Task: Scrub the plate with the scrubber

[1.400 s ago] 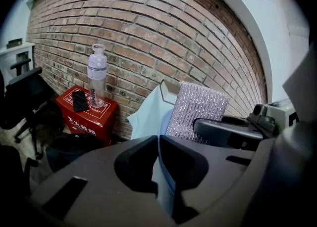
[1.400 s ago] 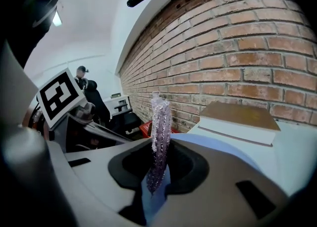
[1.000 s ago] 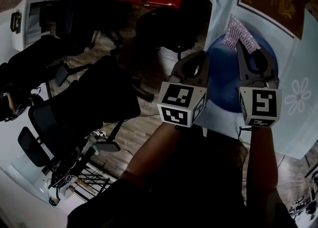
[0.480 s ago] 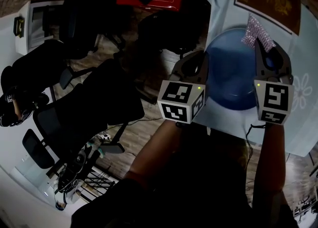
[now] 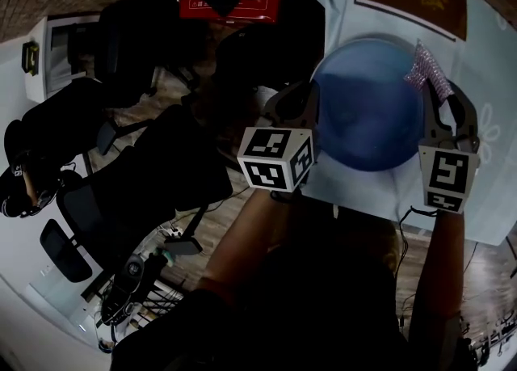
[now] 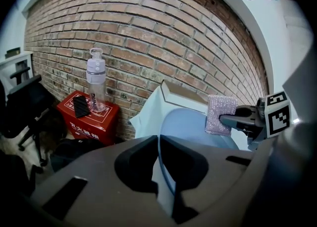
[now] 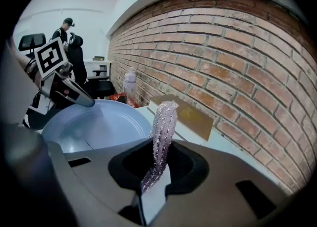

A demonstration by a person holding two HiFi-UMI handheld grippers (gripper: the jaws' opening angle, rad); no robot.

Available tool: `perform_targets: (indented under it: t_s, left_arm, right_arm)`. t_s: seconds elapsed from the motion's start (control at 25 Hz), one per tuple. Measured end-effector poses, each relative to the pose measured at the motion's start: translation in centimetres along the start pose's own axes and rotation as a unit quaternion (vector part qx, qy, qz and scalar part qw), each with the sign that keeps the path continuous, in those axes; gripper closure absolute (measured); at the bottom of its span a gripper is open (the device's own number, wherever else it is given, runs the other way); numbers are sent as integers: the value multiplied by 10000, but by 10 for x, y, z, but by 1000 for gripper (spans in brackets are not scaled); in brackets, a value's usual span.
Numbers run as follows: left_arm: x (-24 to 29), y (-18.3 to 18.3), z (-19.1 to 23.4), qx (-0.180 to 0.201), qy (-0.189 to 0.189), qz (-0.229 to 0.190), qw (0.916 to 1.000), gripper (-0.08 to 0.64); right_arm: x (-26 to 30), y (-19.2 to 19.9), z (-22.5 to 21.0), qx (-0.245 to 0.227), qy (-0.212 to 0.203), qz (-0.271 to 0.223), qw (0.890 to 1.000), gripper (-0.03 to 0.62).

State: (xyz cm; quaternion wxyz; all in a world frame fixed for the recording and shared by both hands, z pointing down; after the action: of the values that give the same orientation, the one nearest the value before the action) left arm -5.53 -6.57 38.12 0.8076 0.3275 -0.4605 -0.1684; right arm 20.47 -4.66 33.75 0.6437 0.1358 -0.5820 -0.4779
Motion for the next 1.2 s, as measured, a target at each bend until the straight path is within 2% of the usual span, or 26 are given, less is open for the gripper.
perform_targets:
  t_s: [0.12,0.28,0.56,0.72,0.88,0.96,1.2]
  left_arm:
    - [-1,0,-1,-1,-26,-7,10000,526]
    - [1,2,-2,-76,-46,-34,10000,526]
    - [3,3,-4,-179,-54,-81,9998,526]
    - [2,4,-3,-269,-26,-125,9996,526]
    - [2,6,-2,-312,12,-161,9994,526]
    - [2,7,-1,-323,46,-186,9993,526]
    - [2,8,1,-365,108,-197,9991,526]
  right_arm:
    - [-14,8,1,-24,-24,-97,9999,505]
    - [-33,22,9,43,-123,106,9999,505]
    - [-54,34,31,114,-277,98,9995,505]
    - [-65,36,47,167,-500,129,9985,505]
    - [-73,38,68,375,-804,-62,9960,505]
    - [-74,37,78,344,-972,31,9947,505]
    - [-71,18,110,76,-1372,-156,9904,505]
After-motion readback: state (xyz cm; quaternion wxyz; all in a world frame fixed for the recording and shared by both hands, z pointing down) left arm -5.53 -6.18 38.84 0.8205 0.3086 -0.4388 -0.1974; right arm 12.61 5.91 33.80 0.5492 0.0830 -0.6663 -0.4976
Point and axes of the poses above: the fingertips, and each gripper's own axes: x forward along the fingers, z to its left, y out of its underside, the point moved 9 cm from there along -x, backward along the fingers, and after that the axes turned 1 degree about -z, right-handed, at the moved point
